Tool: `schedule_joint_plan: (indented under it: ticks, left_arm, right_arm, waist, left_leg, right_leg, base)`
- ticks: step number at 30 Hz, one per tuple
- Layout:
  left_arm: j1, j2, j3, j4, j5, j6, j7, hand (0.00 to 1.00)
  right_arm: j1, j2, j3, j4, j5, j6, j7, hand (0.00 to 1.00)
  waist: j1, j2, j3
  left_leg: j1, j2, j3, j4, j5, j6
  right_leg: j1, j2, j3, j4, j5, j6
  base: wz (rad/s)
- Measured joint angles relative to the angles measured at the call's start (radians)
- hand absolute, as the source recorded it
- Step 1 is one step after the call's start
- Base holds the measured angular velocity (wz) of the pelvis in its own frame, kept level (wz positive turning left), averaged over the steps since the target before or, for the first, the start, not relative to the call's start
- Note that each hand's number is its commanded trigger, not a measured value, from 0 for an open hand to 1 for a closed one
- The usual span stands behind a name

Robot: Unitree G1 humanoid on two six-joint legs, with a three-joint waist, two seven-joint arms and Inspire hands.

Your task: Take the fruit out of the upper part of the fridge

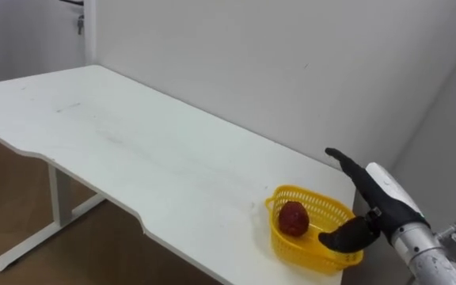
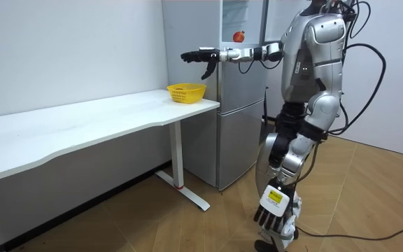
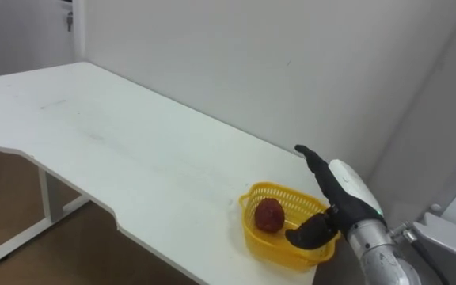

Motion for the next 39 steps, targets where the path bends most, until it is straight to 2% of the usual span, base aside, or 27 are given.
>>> schedule_joint_plan:
  ticks: [9, 12, 13, 17, 20, 25, 27, 28, 30, 32, 34, 35, 37, 38, 39]
  left_arm:
    - [0.019, -0.004, 0.006, 0.005, 0.001, 0.001, 0.04, 0.0]
    - [0.022, -0.012, 0.008, 0.005, 0.001, 0.002, 0.042, 0.0]
    - [0.025, -0.013, 0.006, 0.007, 0.001, 0.001, 0.042, 0.0]
    - [0.02, -0.022, 0.003, 0.009, 0.001, -0.002, 0.046, 0.0]
    - [0.02, -0.033, 0.001, 0.01, 0.0, -0.002, 0.053, 0.0]
    - [0.022, -0.035, -0.016, 0.01, -0.002, -0.018, 0.052, 0.0]
    - [0.023, -0.04, -0.016, 0.011, -0.006, -0.025, 0.052, 0.0]
    - [0.023, -0.041, -0.016, 0.013, -0.006, -0.025, 0.052, 0.0]
    - [0.021, -0.051, -0.014, 0.031, -0.002, -0.033, 0.053, 0.0]
    - [0.021, -0.068, -0.016, 0.038, -0.003, -0.043, 0.054, 0.0]
    - [0.022, -0.075, -0.018, 0.047, -0.009, -0.061, 0.054, 0.0]
    - [0.025, -0.075, -0.017, 0.054, -0.009, -0.071, 0.057, 0.0]
    - [0.022, -0.076, -0.011, 0.084, -0.009, -0.092, 0.063, 0.0]
    - [0.024, -0.08, 0.001, 0.105, -0.009, -0.103, 0.064, 0.0]
    - [0.028, -0.084, 0.008, 0.117, -0.009, -0.108, 0.066, 0.0]
  right_arm:
    - [0.0, 0.0, -0.01, -0.143, 0.105, 0.0, -0.024, 0.0]
    - [0.002, 0.0, -0.019, -0.225, 0.134, -0.001, -0.031, 0.0]
    - [0.003, 0.001, -0.02, -0.263, 0.135, -0.002, -0.031, 0.0]
    - [0.043, 0.003, -0.018, -0.38, 0.144, -0.023, -0.032, 0.0]
    - [0.08, 0.027, -0.017, -0.438, 0.154, -0.04, -0.019, 0.0]
    - [0.164, 0.029, -0.017, -0.532, 0.19, -0.041, 0.025, 0.0]
    - [0.203, 0.04, -0.02, -0.595, 0.19, -0.041, 0.028, 0.0]
    - [0.233, 0.057, -0.024, -0.634, 0.19, -0.045, 0.028, 0.0]
    - [0.3, 0.083, -0.044, -0.695, 0.185, -0.049, 0.041, 0.0]
    - [0.345, 0.096, -0.065, -0.736, 0.184, -0.054, 0.044, 0.0]
    - [0.369, 0.097, -0.088, -0.766, 0.186, -0.068, 0.043, 0.0]
    - [0.378, 0.097, -0.108, -0.791, 0.185, -0.072, 0.036, 0.0]
    - [0.39, 0.105, -0.152, -0.831, 0.164, -0.099, 0.014, 0.0]
    - [0.392, 0.125, -0.187, -0.843, 0.141, -0.126, -0.009, 0.0]
    - [0.393, 0.135, -0.205, -0.847, 0.131, -0.137, -0.024, 0.0]
  waist:
    - [-0.021, 0.005, 0.0006]
    - [-0.038, 0.018, -0.0057]
    - [-0.047, 0.026, -0.0037]
    - [-0.068, 0.056, -0.0062]
    - [-0.07, 0.075, -0.0045]
    - [-0.09, 0.099, -0.0091]
    - [-0.104, 0.107, -0.0132]
    - [-0.112, 0.11, -0.013]
    - [-0.126, 0.122, -0.0181]
    - [-0.143, 0.137, -0.0167]
    - [-0.162, 0.151, -0.016]
    - [-0.164, 0.162, -0.0182]
    - [-0.178, 0.176, -0.0166]
    - [-0.188, 0.185, -0.0156]
    - [-0.192, 0.188, -0.0166]
  left_leg:
    - [0.01, 0.004, 0.018, 0.001, 0.0, 0.0]
    - [0.022, 0.006, 0.024, 0.002, 0.0, 0.0]
    - [0.03, 0.005, 0.025, 0.001, 0.0, 0.0]
    - [0.06, 0.007, 0.03, -0.017, -0.001, 0.001]
    - [0.073, 0.009, 0.056, -0.024, -0.001, 0.001]
    - [0.083, 0.01, 0.079, -0.03, -0.001, 0.001]
    - [0.087, 0.01, 0.085, -0.034, -0.001, 0.001]
    - [0.092, 0.011, 0.09, -0.035, -0.001, 0.001]
    - [0.103, 0.013, 0.104, -0.036, -0.001, 0.002]
    - [0.102, 0.012, 0.108, -0.034, -0.003, 0.005]
    - [0.1, 0.011, 0.116, -0.033, -0.004, 0.006]
    - [0.1, 0.013, 0.131, -0.035, -0.004, 0.006]
    - [0.104, 0.014, 0.143, -0.037, -0.004, 0.006]
    - [0.111, 0.015, 0.15, -0.041, -0.004, 0.006]
    - [0.115, 0.015, 0.152, -0.044, -0.004, 0.006]
  right_leg:
    - [0.004, -0.001, 0.007, 0.001, 0.0, 0.0]
    - [0.012, -0.003, 0.011, 0.002, 0.0, 0.0]
    - [0.021, -0.003, 0.014, 0.002, 0.0, 0.0]
    - [0.041, -0.001, 0.038, 0.002, 0.0, 0.0]
    - [0.042, 0.001, 0.056, 0.001, -0.001, 0.001]
    - [0.041, 0.001, 0.082, 0.002, -0.001, 0.001]
    - [0.042, 0.001, 0.089, 0.001, -0.001, 0.001]
    - [0.045, 0.002, 0.091, 0.001, -0.001, 0.001]
    - [0.051, 0.003, 0.096, 0.002, -0.001, 0.001]
    - [0.051, 0.003, 0.102, 0.004, -0.001, 0.002]
    - [0.046, 0.002, 0.12, 0.004, 0.001, 0.003]
    - [0.041, 0.004, 0.132, 0.005, 0.001, 0.003]
    - [0.04, 0.005, 0.143, 0.005, 0.001, 0.003]
    - [0.043, 0.006, 0.146, 0.005, 0.001, 0.003]
    - [0.045, 0.007, 0.146, 0.005, 0.001, 0.003]
  base:
    - [-0.03]
    - [-0.01]
    - [0.0]
    - [-0.04]
    - [-0.26]
    - [-0.17]
    - [-0.09]
    - [-0.14]
    - [-0.14]
    - [-0.07]
    - [-0.16]
    - [-0.32]
    - [-0.23]
    - [-0.12]
    - [-0.12]
